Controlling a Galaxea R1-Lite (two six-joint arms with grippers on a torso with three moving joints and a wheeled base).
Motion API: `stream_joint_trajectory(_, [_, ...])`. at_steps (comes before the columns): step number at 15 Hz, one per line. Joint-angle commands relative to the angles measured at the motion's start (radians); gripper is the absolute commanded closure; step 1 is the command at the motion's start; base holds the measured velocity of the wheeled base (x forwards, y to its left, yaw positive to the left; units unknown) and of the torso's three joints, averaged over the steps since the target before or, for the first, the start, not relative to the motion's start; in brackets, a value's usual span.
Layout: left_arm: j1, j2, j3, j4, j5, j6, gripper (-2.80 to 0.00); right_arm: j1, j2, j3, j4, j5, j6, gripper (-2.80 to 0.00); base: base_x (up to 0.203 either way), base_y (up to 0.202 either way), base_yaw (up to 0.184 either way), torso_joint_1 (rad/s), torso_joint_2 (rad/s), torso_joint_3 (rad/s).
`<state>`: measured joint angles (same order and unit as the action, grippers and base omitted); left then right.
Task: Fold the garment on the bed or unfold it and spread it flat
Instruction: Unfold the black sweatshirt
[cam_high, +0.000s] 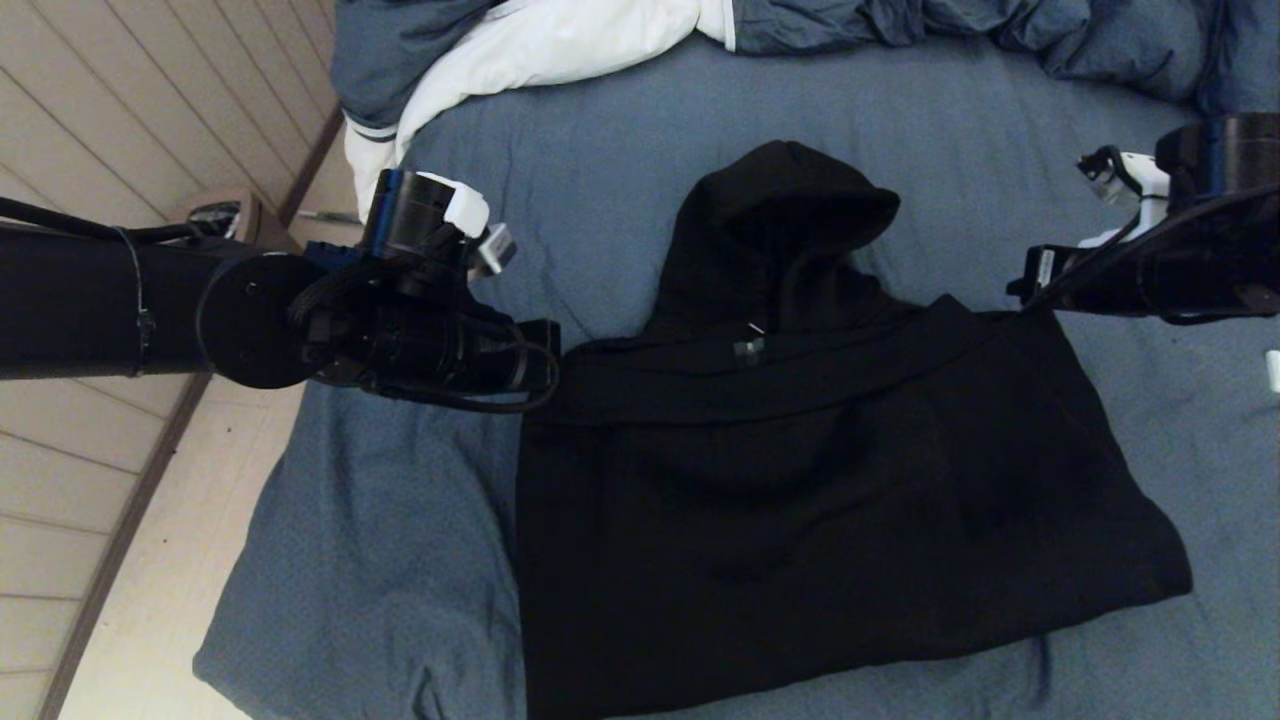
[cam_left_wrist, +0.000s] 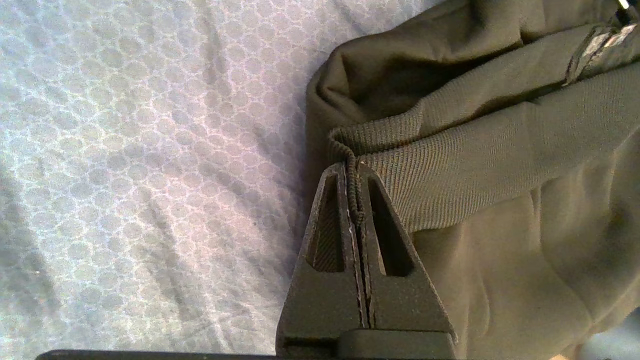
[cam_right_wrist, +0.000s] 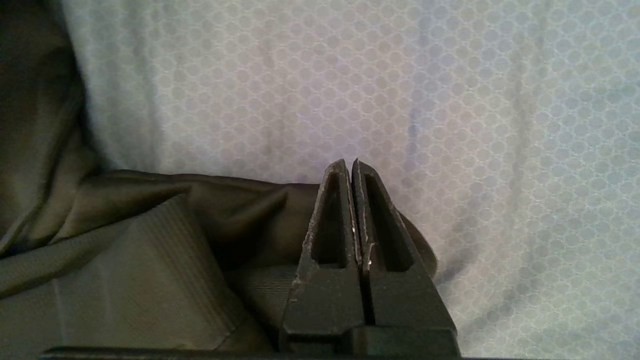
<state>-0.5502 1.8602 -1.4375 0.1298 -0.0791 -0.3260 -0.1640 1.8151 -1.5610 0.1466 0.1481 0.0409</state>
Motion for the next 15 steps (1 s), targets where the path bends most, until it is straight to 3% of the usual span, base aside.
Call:
stream_joint_trajectory(1, [0.000, -0.008, 0.000, 0.001, -0.001, -0.002, 0.00, 0.000, 0.006, -0.002, 0.001, 0.001, 0.001, 0.00, 0.000, 0.000, 0.000, 0.000, 0.00, 0.000])
stream_joint_trajectory(6, [-0.048, -0.093, 0.025, 0.007, -0.003, -0.009, 0.00, 0.001, 0.001, 0.002, 0.001, 0.001, 0.001, 0.00, 0.000, 0.000, 0.000, 0.000, 0.00, 0.000])
stream_joint_trajectory(10, [-0.189, -0.287, 0.191, 0.052, -0.002, -0.032, 0.00, 0.003, -0.005, 0.006, 0.001, 0.002, 0.002, 0.00, 0.000, 0.000, 0.000, 0.000, 0.00, 0.000])
stream_joint_trajectory(15, [-0.358, -0.482, 0.356, 0.239, -0.007, -0.120, 0.00, 0.001, -0.003, 0.001, 0.001, 0.002, 0.001, 0.00, 0.000, 0.000, 0.000, 0.000, 0.00, 0.000])
